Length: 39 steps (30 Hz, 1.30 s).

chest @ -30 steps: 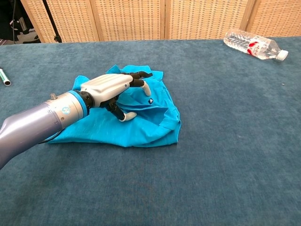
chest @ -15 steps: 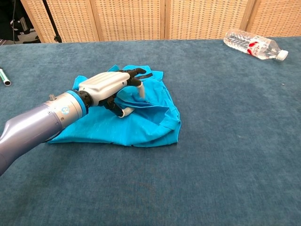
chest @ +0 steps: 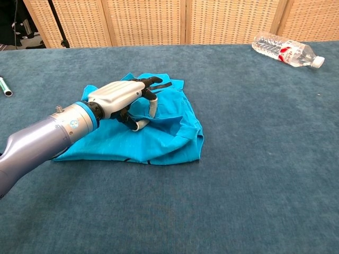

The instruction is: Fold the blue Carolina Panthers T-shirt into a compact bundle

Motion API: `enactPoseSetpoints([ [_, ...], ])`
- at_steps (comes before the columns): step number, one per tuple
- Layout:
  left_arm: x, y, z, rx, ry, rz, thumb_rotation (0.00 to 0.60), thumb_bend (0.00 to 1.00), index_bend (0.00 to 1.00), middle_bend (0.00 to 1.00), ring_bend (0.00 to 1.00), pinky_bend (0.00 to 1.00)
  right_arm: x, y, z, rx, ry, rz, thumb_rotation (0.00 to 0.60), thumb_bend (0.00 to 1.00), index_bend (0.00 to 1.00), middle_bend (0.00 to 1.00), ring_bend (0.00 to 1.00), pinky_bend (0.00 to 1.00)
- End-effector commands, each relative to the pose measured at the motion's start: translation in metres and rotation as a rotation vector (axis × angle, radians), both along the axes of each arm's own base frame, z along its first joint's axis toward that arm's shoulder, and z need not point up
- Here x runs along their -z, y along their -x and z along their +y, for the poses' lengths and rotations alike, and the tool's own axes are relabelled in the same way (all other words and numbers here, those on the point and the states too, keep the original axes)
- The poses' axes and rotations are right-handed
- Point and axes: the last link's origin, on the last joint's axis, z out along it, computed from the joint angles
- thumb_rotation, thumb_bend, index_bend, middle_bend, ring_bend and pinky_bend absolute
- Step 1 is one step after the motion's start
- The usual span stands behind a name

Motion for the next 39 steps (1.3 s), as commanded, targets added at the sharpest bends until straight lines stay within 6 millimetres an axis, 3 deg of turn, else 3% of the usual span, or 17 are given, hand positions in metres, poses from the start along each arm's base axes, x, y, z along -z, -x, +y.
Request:
enactPoseSetpoints([
  [1, -0.001, -0.001, 0.001, 0.001, -0.003, -0.004, 0.600, 0.52, 0.69, 0.00, 0.00, 0.00, 0.000, 0.000, 0.000, 0.000, -0.001, 0.000, 0.600, 0.00, 0.12, 0.01, 0.00, 0.00],
  [11, -0.010, -0.009, 0.002, 0.080, -0.027, -0.010, 0.600, 0.59, 0.77, 0.00, 0.00, 0.00, 0.000, 0.000, 0.000, 0.000, -0.003, 0.000, 0.600, 0.00, 0.12, 0.01, 0.00, 0.00],
  [29, -0.024, -0.051, 0.030, 0.310, -0.165, 0.143, 0.600, 0.58, 0.81, 0.00, 0.00, 0.00, 0.000, 0.000, 0.000, 0.001, -0.004, -0.002, 0.600, 0.00, 0.12, 0.01, 0.00, 0.00],
  [39, -0.023, -0.065, 0.035, 0.412, -0.193, 0.199, 0.600, 0.56, 0.81, 0.00, 0.00, 0.00, 0.000, 0.000, 0.000, 0.004, -0.005, -0.001, 0.600, 0.00, 0.12, 0.01, 0.00, 0.00],
])
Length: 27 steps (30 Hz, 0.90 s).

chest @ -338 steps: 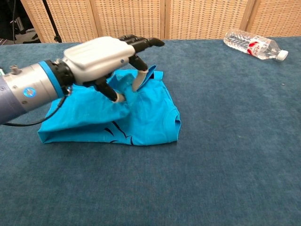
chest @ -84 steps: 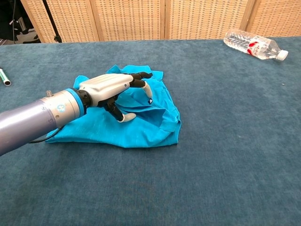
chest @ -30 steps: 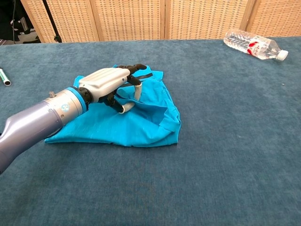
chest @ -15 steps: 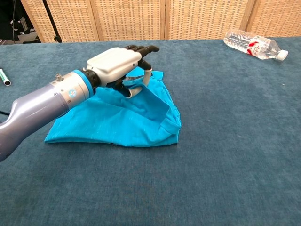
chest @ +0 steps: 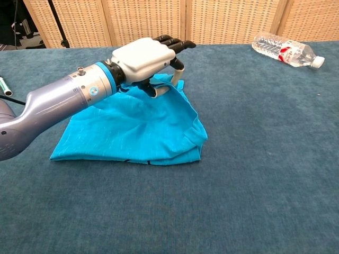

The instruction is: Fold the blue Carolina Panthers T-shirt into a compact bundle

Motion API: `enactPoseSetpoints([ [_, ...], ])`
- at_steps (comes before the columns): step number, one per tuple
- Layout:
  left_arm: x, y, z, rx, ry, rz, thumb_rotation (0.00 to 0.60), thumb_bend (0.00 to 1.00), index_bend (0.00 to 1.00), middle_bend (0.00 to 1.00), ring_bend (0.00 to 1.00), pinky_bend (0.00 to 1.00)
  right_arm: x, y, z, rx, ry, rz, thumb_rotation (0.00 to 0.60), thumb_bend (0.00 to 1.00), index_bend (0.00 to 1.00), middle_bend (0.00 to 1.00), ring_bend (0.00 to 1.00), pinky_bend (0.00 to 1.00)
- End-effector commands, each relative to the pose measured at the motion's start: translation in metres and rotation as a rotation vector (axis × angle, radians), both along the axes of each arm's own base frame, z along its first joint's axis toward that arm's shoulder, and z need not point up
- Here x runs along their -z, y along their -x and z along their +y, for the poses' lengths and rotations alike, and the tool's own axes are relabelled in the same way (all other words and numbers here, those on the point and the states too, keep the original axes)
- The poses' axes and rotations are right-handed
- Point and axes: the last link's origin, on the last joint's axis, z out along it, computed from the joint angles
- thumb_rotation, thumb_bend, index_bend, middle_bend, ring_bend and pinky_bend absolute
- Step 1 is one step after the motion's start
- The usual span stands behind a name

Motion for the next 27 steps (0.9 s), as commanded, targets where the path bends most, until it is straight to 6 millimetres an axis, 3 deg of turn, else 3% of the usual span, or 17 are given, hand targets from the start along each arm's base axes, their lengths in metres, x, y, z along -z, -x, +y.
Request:
enactPoseSetpoints([
  [1, 0.002, -0.005, 0.001, 0.027, -0.009, 0.014, 0.600, 0.56, 0.81, 0.00, 0.00, 0.00, 0.000, 0.000, 0.000, 0.000, -0.001, 0.000, 0.600, 0.00, 0.12, 0.01, 0.00, 0.00],
  [21, 0.034, -0.027, 0.009, 0.093, -0.045, 0.135, 0.600, 0.49, 0.79, 0.00, 0.00, 0.00, 0.000, 0.003, -0.002, 0.011, -0.005, -0.004, 0.600, 0.00, 0.12, 0.01, 0.00, 0.00],
  [22, 0.036, -0.027, 0.010, 0.086, -0.047, 0.143, 0.600, 0.46, 0.70, 0.00, 0.00, 0.00, 0.000, 0.003, -0.002, 0.011, -0.005, -0.005, 0.600, 0.00, 0.12, 0.01, 0.00, 0.00],
  [26, 0.039, -0.028, 0.011, 0.059, -0.043, 0.129, 0.600, 0.35, 0.08, 0.00, 0.00, 0.00, 0.000, 0.003, -0.002, 0.010, -0.005, -0.005, 0.600, 0.00, 0.12, 0.01, 0.00, 0.00],
  [27, 0.038, -0.029, 0.011, 0.055, -0.045, 0.123, 0.600, 0.34, 0.03, 0.00, 0.00, 0.00, 0.000, 0.003, -0.002, 0.009, -0.005, -0.005, 0.600, 0.00, 0.12, 0.01, 0.00, 0.00],
])
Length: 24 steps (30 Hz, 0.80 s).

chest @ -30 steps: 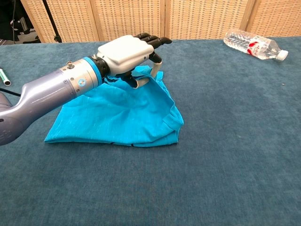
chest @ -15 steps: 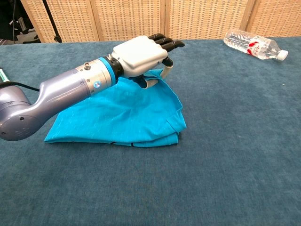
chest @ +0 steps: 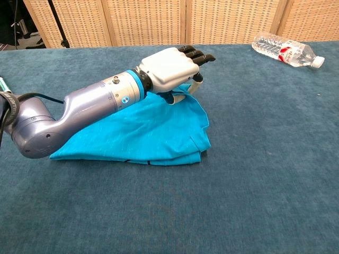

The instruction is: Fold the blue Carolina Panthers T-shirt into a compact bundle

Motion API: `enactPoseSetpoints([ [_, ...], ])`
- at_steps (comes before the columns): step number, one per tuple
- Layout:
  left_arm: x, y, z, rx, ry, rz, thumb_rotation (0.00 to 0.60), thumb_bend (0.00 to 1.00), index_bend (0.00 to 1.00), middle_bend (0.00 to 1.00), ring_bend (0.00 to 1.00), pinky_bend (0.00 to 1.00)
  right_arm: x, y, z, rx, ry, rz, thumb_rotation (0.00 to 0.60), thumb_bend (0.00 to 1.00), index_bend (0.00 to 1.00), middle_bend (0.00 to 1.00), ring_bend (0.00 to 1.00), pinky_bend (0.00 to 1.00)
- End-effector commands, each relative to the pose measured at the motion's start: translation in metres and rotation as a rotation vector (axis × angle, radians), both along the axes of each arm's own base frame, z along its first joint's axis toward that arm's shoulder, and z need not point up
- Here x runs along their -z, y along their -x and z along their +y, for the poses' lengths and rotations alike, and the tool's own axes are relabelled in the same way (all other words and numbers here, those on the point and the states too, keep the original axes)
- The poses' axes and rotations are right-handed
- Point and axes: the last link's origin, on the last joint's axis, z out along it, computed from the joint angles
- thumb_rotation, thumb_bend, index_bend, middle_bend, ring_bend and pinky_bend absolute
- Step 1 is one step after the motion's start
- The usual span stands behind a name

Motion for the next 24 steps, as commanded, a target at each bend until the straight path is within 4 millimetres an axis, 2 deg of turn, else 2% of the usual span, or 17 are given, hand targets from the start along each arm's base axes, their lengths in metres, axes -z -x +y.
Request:
enactPoseSetpoints([
  [1, 0.000, -0.001, 0.001, -0.012, -0.004, -0.015, 0.600, 0.32, 0.00, 0.00, 0.00, 0.00, 0.000, 0.000, 0.000, 0.000, 0.000, 0.000, 0.600, 0.00, 0.12, 0.01, 0.00, 0.00],
  [16, -0.014, -0.003, 0.008, -0.076, -0.005, -0.125, 0.600, 0.27, 0.00, 0.00, 0.00, 0.00, 0.002, -0.001, 0.001, -0.005, -0.008, 0.003, 0.600, 0.00, 0.12, 0.01, 0.00, 0.00],
  [18, -0.016, -0.003, 0.009, -0.087, 0.002, -0.154, 0.600, 0.22, 0.00, 0.00, 0.00, 0.00, 0.002, -0.001, 0.001, -0.005, -0.007, 0.003, 0.600, 0.00, 0.12, 0.01, 0.00, 0.00],
  [20, -0.022, -0.002, 0.010, -0.104, 0.004, -0.194, 0.600, 0.09, 0.00, 0.00, 0.00, 0.00, 0.001, -0.001, 0.001, -0.004, -0.007, 0.003, 0.600, 0.00, 0.12, 0.01, 0.00, 0.00],
  [22, -0.030, 0.001, 0.012, -0.124, 0.000, -0.238, 0.600, 0.01, 0.00, 0.00, 0.00, 0.00, 0.001, -0.001, 0.001, -0.003, -0.007, 0.001, 0.600, 0.00, 0.12, 0.01, 0.00, 0.00],
  [24, -0.039, 0.006, 0.014, -0.144, 0.000, -0.276, 0.600, 0.00, 0.00, 0.00, 0.00, 0.00, 0.001, -0.001, 0.002, -0.004, -0.007, 0.001, 0.600, 0.00, 0.12, 0.01, 0.00, 0.00],
])
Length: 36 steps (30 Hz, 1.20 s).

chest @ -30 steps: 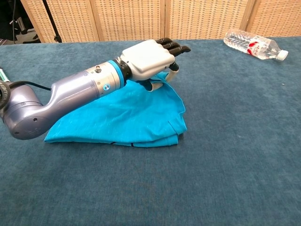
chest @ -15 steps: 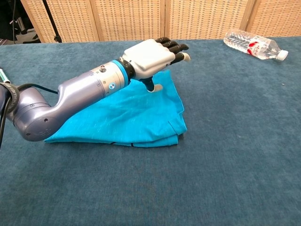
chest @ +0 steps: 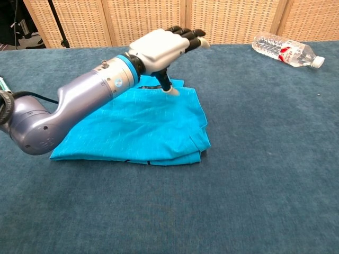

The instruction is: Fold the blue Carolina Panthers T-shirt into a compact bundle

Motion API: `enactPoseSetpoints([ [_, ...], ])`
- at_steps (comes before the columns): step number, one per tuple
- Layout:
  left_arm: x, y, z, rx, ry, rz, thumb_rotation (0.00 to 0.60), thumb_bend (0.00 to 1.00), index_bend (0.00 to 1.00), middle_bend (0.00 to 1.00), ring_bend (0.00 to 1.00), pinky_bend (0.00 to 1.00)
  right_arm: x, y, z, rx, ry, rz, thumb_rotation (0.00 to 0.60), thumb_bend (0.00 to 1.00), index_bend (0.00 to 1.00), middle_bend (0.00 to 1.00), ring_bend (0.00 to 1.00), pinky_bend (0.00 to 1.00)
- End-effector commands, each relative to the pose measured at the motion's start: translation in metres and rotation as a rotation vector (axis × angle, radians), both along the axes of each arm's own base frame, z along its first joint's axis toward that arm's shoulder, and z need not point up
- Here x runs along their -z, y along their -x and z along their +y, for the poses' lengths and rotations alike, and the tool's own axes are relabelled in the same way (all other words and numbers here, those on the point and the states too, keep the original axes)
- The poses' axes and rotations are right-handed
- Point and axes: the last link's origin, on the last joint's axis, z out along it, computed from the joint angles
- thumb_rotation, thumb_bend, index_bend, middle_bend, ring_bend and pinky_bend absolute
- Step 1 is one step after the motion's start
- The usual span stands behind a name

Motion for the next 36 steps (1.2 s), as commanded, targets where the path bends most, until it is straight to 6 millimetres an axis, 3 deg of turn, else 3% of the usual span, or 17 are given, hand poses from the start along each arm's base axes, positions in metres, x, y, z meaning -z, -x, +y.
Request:
enactPoseSetpoints([
  [1, -0.020, 0.010, 0.004, -0.047, -0.004, -0.083, 0.600, 0.00, 0.00, 0.00, 0.00, 0.00, -0.001, 0.000, 0.000, -0.002, 0.002, -0.001, 0.600, 0.00, 0.12, 0.01, 0.00, 0.00],
  [3, -0.033, 0.018, 0.004, -0.071, -0.002, -0.119, 0.600, 0.00, 0.00, 0.00, 0.00, 0.00, -0.001, -0.001, 0.000, -0.005, 0.006, -0.002, 0.600, 0.00, 0.12, 0.01, 0.00, 0.00],
  [5, -0.069, 0.047, 0.004, -0.138, -0.024, -0.197, 0.600, 0.00, 0.00, 0.00, 0.00, 0.00, -0.003, -0.003, 0.002, -0.015, 0.013, -0.002, 0.600, 0.00, 0.12, 0.01, 0.00, 0.00],
  [13, -0.160, 0.114, -0.041, -0.287, -0.028, -0.209, 0.600, 0.00, 0.00, 0.00, 0.00, 0.00, -0.005, -0.010, 0.007, -0.043, 0.031, 0.006, 0.600, 0.00, 0.12, 0.01, 0.00, 0.00],
  [17, -0.187, 0.148, -0.063, -0.363, -0.051, -0.209, 0.600, 0.00, 0.00, 0.00, 0.00, 0.00, -0.008, -0.012, 0.010, -0.053, 0.047, 0.007, 0.600, 0.00, 0.12, 0.01, 0.00, 0.00],
  [19, -0.196, 0.164, -0.073, -0.402, -0.062, -0.214, 0.600, 0.00, 0.00, 0.00, 0.00, 0.00, -0.010, -0.013, 0.010, -0.058, 0.058, 0.010, 0.600, 0.00, 0.12, 0.01, 0.00, 0.00],
  [23, -0.216, 0.213, -0.116, -0.522, -0.114, -0.221, 0.600, 0.00, 0.00, 0.00, 0.00, 0.00, -0.019, -0.012, 0.011, -0.076, 0.149, 0.093, 0.600, 0.00, 0.12, 0.01, 0.00, 0.00],
  [27, -0.226, 0.248, -0.155, -0.612, -0.172, -0.212, 0.600, 0.00, 0.00, 0.00, 0.00, 0.00, -0.024, -0.013, 0.016, -0.085, 0.250, 0.214, 0.600, 0.00, 0.10, 0.00, 0.00, 0.00],
  [32, -0.236, 0.280, -0.183, -0.716, -0.258, -0.203, 0.600, 0.00, 0.00, 0.00, 0.00, 0.00, -0.027, -0.018, 0.022, -0.079, 0.302, 0.242, 0.600, 0.00, 0.05, 0.00, 0.00, 0.00],
  [36, -0.239, 0.289, -0.191, -0.750, -0.265, -0.231, 0.600, 0.00, 0.00, 0.00, 0.00, 0.00, -0.030, -0.020, 0.026, -0.076, 0.317, 0.248, 0.600, 0.00, 0.04, 0.00, 0.00, 0.00],
])
